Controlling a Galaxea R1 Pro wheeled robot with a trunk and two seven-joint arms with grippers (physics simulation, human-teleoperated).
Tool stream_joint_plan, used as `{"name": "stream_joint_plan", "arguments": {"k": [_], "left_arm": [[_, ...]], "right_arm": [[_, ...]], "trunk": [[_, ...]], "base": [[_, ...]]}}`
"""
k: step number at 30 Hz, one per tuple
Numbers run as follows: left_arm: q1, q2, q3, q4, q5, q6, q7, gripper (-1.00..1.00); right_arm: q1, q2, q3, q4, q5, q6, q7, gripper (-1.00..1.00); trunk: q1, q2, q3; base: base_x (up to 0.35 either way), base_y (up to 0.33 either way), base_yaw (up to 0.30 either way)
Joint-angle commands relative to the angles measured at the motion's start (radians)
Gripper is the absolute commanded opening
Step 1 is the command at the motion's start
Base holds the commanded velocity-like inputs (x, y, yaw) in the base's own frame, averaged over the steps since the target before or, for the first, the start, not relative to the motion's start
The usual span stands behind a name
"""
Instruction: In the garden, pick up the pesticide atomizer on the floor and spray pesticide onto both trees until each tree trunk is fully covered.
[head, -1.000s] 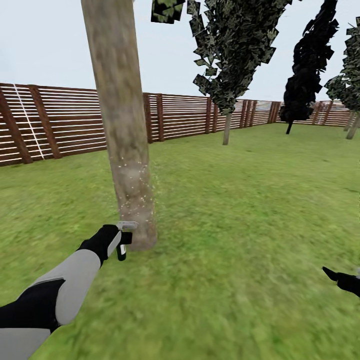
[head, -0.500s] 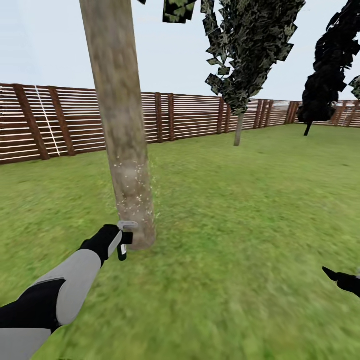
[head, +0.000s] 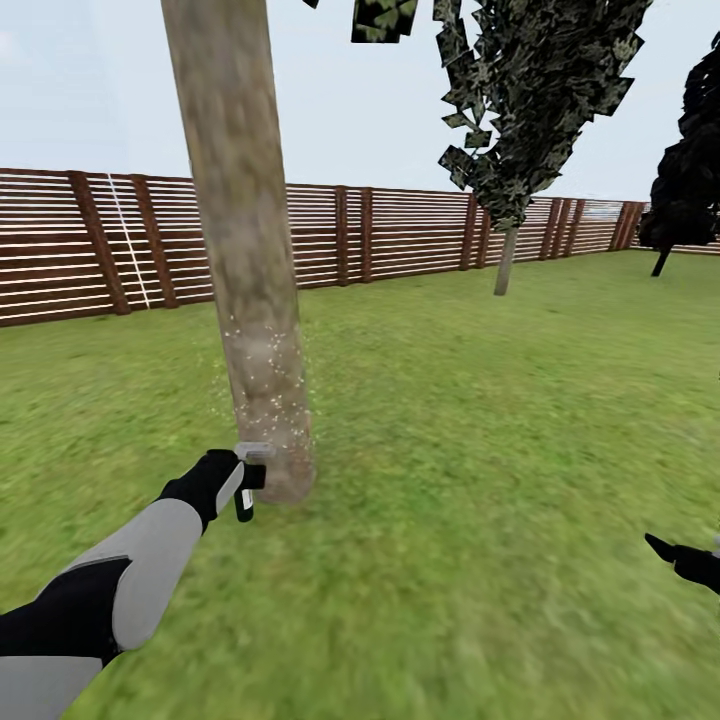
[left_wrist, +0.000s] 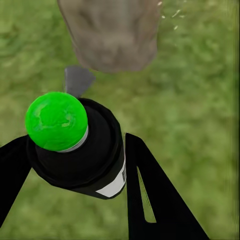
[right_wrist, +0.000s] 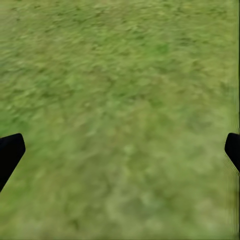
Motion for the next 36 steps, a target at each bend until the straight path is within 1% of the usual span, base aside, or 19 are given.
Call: {"name": "stream_joint_plan", "arguments": {"k": [1,3,5,7,8,10,11,12,13,15,16,18,21,25,27,28,30,33,36], "left_arm": [[0.0,0.0,0.0,0.0,0.0,0.0,0.0,-1.0],[0.003,0.0,0.0,0.005,0.0,0.0,0.0,-1.0],[0.02,0.002,0.002,0.031,-0.001,-0.002,-0.001,-1.0],[0.026,0.008,0.003,0.029,-0.003,-0.002,-0.001,-1.0],[0.027,0.019,0.003,-0.005,-0.004,0.001,-0.001,-1.0],[0.027,0.034,0.002,-0.139,-0.006,0.011,0.0,-1.0],[0.024,0.049,0.001,-0.182,-0.008,0.043,0.0,-1.0],[0.021,0.053,0.0,-0.203,-0.009,0.136,-0.001,-1.0],[0.019,0.052,-0.002,-0.244,-0.009,0.194,-0.002,-1.0],[0.012,0.044,-0.004,-0.314,-0.009,0.259,-0.003,-1.0],[-0.03,0.04,-0.006,-0.334,-0.009,0.328,-0.003,-1.0],[-0.092,0.037,-0.007,-0.339,-0.009,0.376,-0.004,-1.0],[-0.167,0.035,-0.008,-0.341,-0.01,0.394,-0.005,-1.0],[-0.177,0.035,-0.011,-0.342,-0.011,0.394,-0.005,-1.0],[-0.178,0.035,-0.088,-0.341,-0.009,0.39,-0.006,-1.0],[-0.178,0.032,-0.114,-0.341,-0.008,0.387,-0.007,-1.0],[-0.178,0.019,-0.127,-0.34,-0.007,0.385,-0.009,-1.0],[-0.177,-0.004,-0.132,-0.34,-0.005,0.384,-0.009,-1.0],[-0.177,-0.007,-0.13,-0.337,-0.005,0.384,-0.009,-1.0]], "right_arm": [[0.0,0.0,0.0,0.0,0.0,0.0,0.0,1.0],[0.0,0.0,0.0,0.0,0.0,0.001,0.0,1.0],[0.0,0.0,-0.001,0.0,0.0,0.001,0.0,1.0],[0.0,0.0,-0.001,0.0,0.0,0.001,0.0,1.0],[0.0,0.0,-0.001,0.0,-0.001,0.001,0.0,1.0],[0.0,0.0,-0.001,0.0,-0.001,0.002,0.0,1.0],[0.0,0.0,-0.002,0.0,-0.001,0.002,0.0,1.0],[0.0,0.0,-0.002,0.0,-0.001,0.002,0.0,1.0],[0.0,0.0,-0.002,0.0,-0.001,0.002,0.0,1.0],[0.0,0.0,-0.002,0.0,-0.001,0.002,0.0,1.0],[0.0,0.0,-0.002,0.0,-0.001,0.002,0.0,1.0],[0.0,0.0,-0.002,0.0,-0.001,0.002,0.0,1.0],[0.0,0.0,-0.002,0.0,-0.001,0.002,0.0,1.0],[0.0,0.0,-0.003,0.0,-0.001,0.002,0.0,1.0],[0.0,0.0,-0.003,0.0,-0.001,0.002,0.0,1.0],[0.0,0.0,-0.003,0.0,-0.001,0.002,0.0,1.0],[0.0,0.0,-0.003,0.0,-0.001,0.002,0.0,1.0],[0.0,0.0,-0.003,0.0,-0.001,0.002,0.0,1.0],[0.0,0.0,-0.003,0.0,-0.001,0.002,0.0,1.0]], "trunk": [[0.0,0.0,0.0],[0.0,0.0,0.0],[0.0,0.0,0.0],[0.0,0.0,0.0],[0.0,0.0,0.0],[0.0,0.0,0.0],[0.0,0.0,0.0],[0.0,0.0,0.0],[0.0,0.0,0.0],[0.0,0.0,0.0],[0.0,0.0,0.0],[0.0,0.0,0.0],[0.0,0.0,0.0],[0.0,0.0,0.0],[0.0,0.0,0.0],[0.0,0.0,0.0],[0.0,0.0,0.0],[0.0,0.0,0.0],[0.0,0.0,0.0]], "base": [[-0.015,-0.152,0.001],[-0.005,-0.09,0.0],[-0.001,-0.025,0.0],[-0.019,-0.005,0.0],[-0.173,-0.002,0.0],[-0.142,-0.001,0.0],[-0.032,0.0,0.0],[-0.013,0.0,0.0],[-0.007,0.0,0.0],[-0.003,0.0,0.0],[0.0,0.0,0.0],[0.0,0.0,0.0],[0.0,0.0,0.0],[0.0,0.0,0.0],[0.0,0.0,0.0],[0.0,0.0,0.0],[0.0,0.0,0.0],[0.0,0.0,0.0],[0.0,0.0,0.0]]}}
